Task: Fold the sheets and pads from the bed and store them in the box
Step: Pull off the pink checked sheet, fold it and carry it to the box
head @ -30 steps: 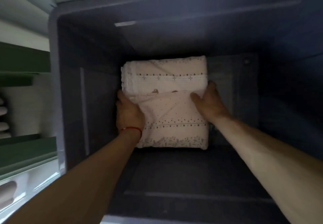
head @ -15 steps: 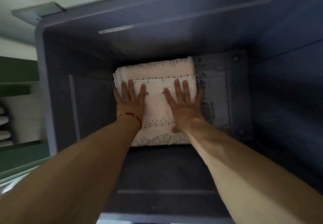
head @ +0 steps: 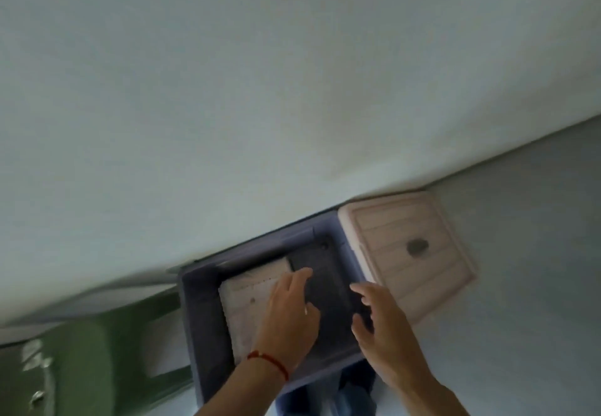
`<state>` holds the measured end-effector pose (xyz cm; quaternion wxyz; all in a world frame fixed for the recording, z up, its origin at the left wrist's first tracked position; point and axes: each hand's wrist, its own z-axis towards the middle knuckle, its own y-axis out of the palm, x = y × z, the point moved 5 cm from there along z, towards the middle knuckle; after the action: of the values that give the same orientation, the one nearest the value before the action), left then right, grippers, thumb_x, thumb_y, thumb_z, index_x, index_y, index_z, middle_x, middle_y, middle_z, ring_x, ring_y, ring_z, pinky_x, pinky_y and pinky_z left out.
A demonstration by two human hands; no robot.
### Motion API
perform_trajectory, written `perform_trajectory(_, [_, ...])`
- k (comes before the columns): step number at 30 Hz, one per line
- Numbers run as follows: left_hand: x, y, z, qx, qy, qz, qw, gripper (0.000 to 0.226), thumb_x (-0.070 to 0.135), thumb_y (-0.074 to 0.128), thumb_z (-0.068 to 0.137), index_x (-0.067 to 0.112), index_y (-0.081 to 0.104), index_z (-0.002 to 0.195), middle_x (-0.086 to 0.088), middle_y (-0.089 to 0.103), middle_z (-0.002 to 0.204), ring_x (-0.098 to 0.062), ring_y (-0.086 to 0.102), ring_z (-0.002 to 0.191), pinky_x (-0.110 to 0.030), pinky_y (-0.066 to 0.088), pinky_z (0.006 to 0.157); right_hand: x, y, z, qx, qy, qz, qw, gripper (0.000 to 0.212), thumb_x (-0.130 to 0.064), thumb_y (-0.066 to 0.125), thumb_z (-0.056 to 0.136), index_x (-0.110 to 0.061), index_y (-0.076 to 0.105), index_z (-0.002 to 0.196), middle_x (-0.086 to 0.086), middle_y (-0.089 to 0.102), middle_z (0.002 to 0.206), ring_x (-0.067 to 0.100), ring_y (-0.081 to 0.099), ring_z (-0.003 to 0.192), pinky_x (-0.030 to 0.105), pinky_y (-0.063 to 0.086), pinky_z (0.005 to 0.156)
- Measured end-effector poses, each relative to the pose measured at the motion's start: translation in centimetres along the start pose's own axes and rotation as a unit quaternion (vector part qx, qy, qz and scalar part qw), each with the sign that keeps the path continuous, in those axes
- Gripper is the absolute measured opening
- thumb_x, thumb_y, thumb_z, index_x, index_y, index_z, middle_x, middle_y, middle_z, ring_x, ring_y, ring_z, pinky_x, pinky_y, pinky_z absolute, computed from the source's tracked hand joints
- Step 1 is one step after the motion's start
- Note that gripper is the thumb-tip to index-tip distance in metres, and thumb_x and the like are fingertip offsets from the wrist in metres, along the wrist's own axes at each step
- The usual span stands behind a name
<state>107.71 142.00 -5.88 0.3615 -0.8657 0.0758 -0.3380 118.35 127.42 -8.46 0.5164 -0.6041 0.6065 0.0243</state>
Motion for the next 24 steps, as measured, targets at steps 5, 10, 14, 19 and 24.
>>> perform_trajectory(5, [19.9, -10.3, -5.7, 0.026, 0.188, 0.009, 0.982, 0.049, 0.010, 0.054, 0.093, 0.024, 0.050, 0.140, 0.005, 0.050, 0.141, -0.016, 0.042, 0.133, -0.026, 0.033, 0.111, -6.6, -20.6, -10.2, 0.181, 0.022, 0.074, 0.980, 0.038, -0.011, 0.063, 0.098, -0.021, 0.057, 0.134, -0.012, 0.061, 0.123, 0.004, 0.062, 0.108, 0.016, 0.049, 0.089])
perform_trajectory(10, [36.8, -12.8, -12.0, 0.029, 0.368, -0.039, 0.928, 0.038, 0.024, 0.051, 0.086, 0.026, 0.062, 0.123, 0.009, 0.062, 0.122, -0.014, 0.055, 0.114, -0.025, 0.040, 0.101, -7.2, -33.6, -23.0, 0.337, 0.049, 0.136, 0.930, 0.032, -0.009, 0.063, 0.097, -0.033, 0.065, 0.117, -0.022, 0.065, 0.118, -0.004, 0.063, 0.099, 0.010, 0.051, 0.077])
perform_trajectory(14, [48.8, -6.3, -19.3, -0.090, 0.496, -0.045, 0.863, 0.042, 0.025, 0.052, 0.079, 0.022, 0.065, 0.119, 0.008, 0.065, 0.119, -0.015, 0.059, 0.113, -0.032, 0.043, 0.105, -3.2, -39.9, -33.7, 0.476, 0.096, 0.163, 0.859, 0.036, -0.006, 0.065, 0.094, -0.039, 0.067, 0.107, -0.021, 0.069, 0.114, 0.000, 0.067, 0.096, 0.015, 0.055, 0.080])
perform_trajectory(19, [58.8, 4.0, -25.8, -0.168, 0.586, 0.023, 0.792, 0.038, 0.024, 0.057, 0.081, 0.033, 0.060, 0.118, 0.016, 0.060, 0.117, -0.009, 0.055, 0.115, -0.021, 0.039, 0.102, 5.1, -47.0, -42.3, 0.613, 0.136, 0.219, 0.747, 0.029, -0.003, 0.067, 0.090, -0.030, 0.072, 0.102, -0.020, 0.072, 0.105, -0.005, 0.066, 0.087, 0.004, 0.046, 0.073])
perform_trajectory(24, [70.3, 14.5, -29.7, -0.207, 0.612, 0.050, 0.762, 0.038, 0.028, 0.053, 0.075, 0.030, 0.062, 0.112, 0.014, 0.062, 0.109, -0.010, 0.058, 0.107, -0.032, 0.045, 0.102, 16.6, -52.1, -47.7, 0.674, 0.166, 0.260, 0.671, 0.029, 0.003, 0.068, 0.088, -0.023, 0.072, 0.101, -0.016, 0.073, 0.098, -0.005, 0.067, 0.084, 0.005, 0.046, 0.070])
